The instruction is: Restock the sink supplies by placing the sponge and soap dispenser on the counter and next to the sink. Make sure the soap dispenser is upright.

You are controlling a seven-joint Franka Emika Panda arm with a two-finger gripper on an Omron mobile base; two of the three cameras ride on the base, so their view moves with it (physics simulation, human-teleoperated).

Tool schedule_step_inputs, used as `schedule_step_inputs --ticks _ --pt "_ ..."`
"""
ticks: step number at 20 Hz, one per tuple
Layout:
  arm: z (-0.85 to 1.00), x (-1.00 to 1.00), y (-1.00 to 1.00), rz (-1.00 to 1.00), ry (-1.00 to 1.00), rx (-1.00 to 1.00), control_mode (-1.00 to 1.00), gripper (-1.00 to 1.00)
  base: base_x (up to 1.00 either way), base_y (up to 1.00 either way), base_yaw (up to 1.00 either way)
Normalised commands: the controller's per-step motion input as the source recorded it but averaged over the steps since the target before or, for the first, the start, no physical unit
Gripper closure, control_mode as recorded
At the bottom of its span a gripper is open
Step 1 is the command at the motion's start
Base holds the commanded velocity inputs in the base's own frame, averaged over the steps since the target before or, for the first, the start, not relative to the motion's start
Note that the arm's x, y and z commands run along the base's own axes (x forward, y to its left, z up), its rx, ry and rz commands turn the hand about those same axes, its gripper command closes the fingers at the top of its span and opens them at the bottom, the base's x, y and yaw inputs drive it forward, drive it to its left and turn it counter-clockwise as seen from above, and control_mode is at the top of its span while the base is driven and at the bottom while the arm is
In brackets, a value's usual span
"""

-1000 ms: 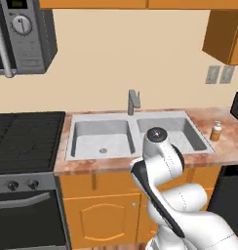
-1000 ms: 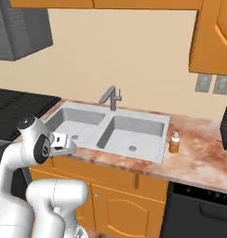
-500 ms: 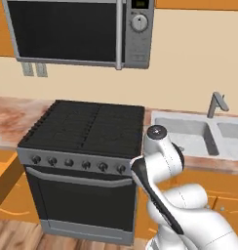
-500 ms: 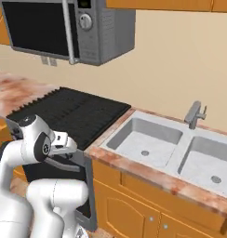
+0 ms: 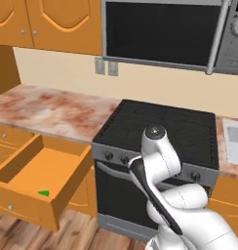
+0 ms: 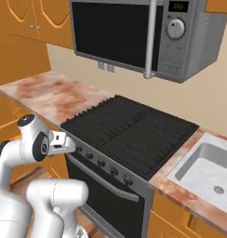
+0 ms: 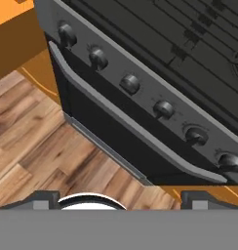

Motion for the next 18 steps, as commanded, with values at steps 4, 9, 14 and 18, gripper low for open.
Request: schedule_step_inputs --ticks 4,9,14,18 --pt "0.0 0.0 0.0 0.0 0.0 0.0 1.0 -1.0 0.07 0.36 0.26" --pt "0.0 0.0 0.0 0.0 0.0 0.0 1.0 -1.0 0.05 0.49 0.2" --pt "0.0 0.0 0.0 0.0 0.0 0.0 1.0 -1.0 0.39 0.58 0.11" --pt "0.0 0.0 0.0 0.0 0.0 0.0 1.0 -1.0 0.26 0.42 0.05"
